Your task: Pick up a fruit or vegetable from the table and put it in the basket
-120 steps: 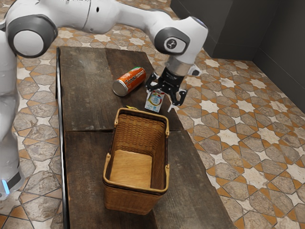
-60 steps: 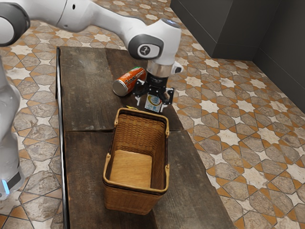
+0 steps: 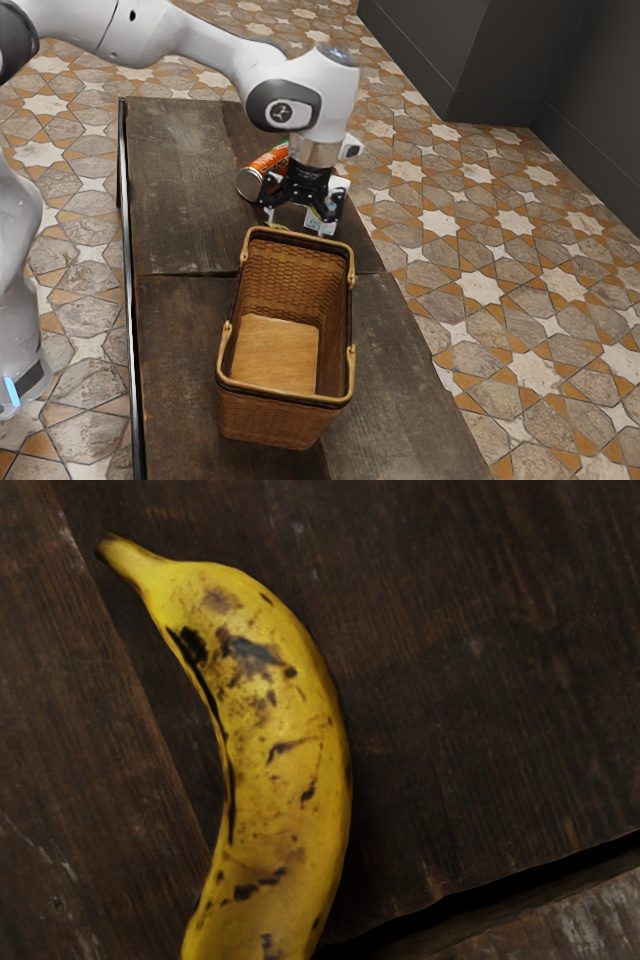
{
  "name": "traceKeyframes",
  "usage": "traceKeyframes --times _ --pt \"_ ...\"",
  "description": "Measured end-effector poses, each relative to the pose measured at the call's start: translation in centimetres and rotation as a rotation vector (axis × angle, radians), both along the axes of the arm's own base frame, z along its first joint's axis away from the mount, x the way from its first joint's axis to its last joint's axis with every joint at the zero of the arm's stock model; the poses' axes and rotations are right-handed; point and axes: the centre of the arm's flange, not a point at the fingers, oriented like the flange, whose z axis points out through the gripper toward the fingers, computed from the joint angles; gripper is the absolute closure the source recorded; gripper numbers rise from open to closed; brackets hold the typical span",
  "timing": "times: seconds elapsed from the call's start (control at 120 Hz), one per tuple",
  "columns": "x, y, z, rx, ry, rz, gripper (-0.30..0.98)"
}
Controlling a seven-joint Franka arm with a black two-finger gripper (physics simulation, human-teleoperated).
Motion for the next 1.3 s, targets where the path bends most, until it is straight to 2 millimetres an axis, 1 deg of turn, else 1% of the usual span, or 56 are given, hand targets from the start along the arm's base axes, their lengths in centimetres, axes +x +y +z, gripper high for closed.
traceKeyframes --times 0.225,0.392,0.467,0.533,0.733,0.892,1.225,1.3 --pt "-0.6 0.4 -0.2 0.049 0.026 -0.004 0.00" --pt "-1.1 0.4 -1.8 0.058 0.063 -0.012 0.00" --pt "-1.3 1.3 -2.3 0.056 0.074 0.002 0.00" --pt "-1.4 1.6 -2.6 0.056 0.079 0.004 0.00" --pt "-1.3 1.9 -2.8 0.074 0.070 -0.016 0.00" --pt "-1.4 2.6 -3.2 0.085 0.066 -0.029 0.00" --pt "-1.0 2.5 -5.0 0.092 0.067 -0.060 0.00" --pt "-0.8 2.3 -5.1 0.092 0.058 -0.067 0.00"
